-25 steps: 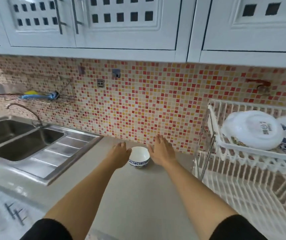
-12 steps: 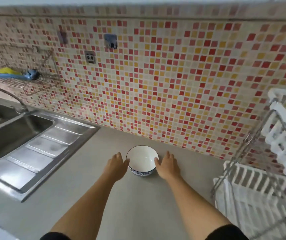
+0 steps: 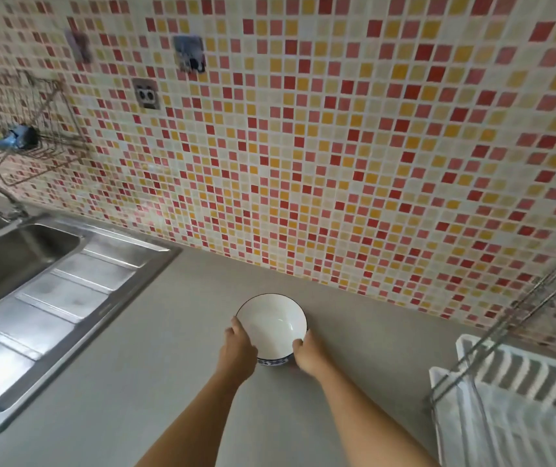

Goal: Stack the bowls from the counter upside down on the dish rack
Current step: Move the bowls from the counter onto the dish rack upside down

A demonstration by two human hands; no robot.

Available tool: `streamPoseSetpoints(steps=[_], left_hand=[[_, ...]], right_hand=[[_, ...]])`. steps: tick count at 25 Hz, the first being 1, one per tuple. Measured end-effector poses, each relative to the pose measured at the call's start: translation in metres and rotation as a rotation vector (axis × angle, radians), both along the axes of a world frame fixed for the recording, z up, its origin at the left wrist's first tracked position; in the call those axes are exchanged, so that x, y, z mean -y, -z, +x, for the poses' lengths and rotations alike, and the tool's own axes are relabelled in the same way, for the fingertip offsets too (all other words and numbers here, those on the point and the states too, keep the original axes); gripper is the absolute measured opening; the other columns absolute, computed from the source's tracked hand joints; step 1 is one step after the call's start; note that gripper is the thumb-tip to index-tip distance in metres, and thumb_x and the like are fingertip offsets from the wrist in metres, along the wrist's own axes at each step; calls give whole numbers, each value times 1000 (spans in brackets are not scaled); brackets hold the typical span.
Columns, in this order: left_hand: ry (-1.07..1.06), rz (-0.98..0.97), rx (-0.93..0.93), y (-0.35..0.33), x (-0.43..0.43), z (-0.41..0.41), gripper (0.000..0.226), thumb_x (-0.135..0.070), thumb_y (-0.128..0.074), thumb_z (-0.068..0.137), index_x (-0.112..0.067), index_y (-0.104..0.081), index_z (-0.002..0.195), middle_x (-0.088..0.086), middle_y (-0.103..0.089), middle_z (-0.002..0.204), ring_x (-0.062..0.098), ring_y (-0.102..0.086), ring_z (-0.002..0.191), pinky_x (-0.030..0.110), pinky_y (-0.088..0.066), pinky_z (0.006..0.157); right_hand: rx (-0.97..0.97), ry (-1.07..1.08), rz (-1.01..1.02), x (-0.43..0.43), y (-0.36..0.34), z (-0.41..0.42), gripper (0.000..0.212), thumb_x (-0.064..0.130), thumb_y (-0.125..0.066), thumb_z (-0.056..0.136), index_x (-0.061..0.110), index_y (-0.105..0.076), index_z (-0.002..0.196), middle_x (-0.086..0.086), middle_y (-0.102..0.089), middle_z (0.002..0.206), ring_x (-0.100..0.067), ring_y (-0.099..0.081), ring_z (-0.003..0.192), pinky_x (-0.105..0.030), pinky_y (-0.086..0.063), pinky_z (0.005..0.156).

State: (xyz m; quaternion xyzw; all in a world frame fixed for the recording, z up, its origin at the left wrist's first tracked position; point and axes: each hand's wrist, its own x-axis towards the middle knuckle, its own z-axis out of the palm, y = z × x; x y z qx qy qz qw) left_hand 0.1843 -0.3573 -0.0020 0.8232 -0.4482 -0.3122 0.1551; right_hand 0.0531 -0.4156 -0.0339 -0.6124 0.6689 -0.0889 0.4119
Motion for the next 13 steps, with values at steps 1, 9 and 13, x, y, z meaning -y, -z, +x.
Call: streamPoseSetpoints(steps=[1,9,13], left_hand=[[-36,-6,-20,-1,0,-2,76,-5,-46,93,-4,3,151,18,-24,150,40,-41,131,39,-35,106],[-176,-244,-13,-39,-44,-4,80,5,-44,88,-23,-5,151,18,-31,138,40,-55,108,42,-49,88],[-221,-454,27,-86,-92,-3,60,3,-34,89,-23,-27,142,21,-46,118,33,-52,79,36,-45,67]], right_hand=[[57,19,12,0,3,0,33,16,-38,94,-3,-45,120,-21,-55,125,-37,-55,114,-35,-47,90],[326,48,-109,-50,-33,-9,35,9,-36,96,9,-36,131,-15,-53,124,-25,-58,87,-22,-56,54],[444,-20,-252,-97,-81,-17,43,9,-37,97,17,-29,139,-10,-50,134,-19,-55,98,-19,-58,62]])
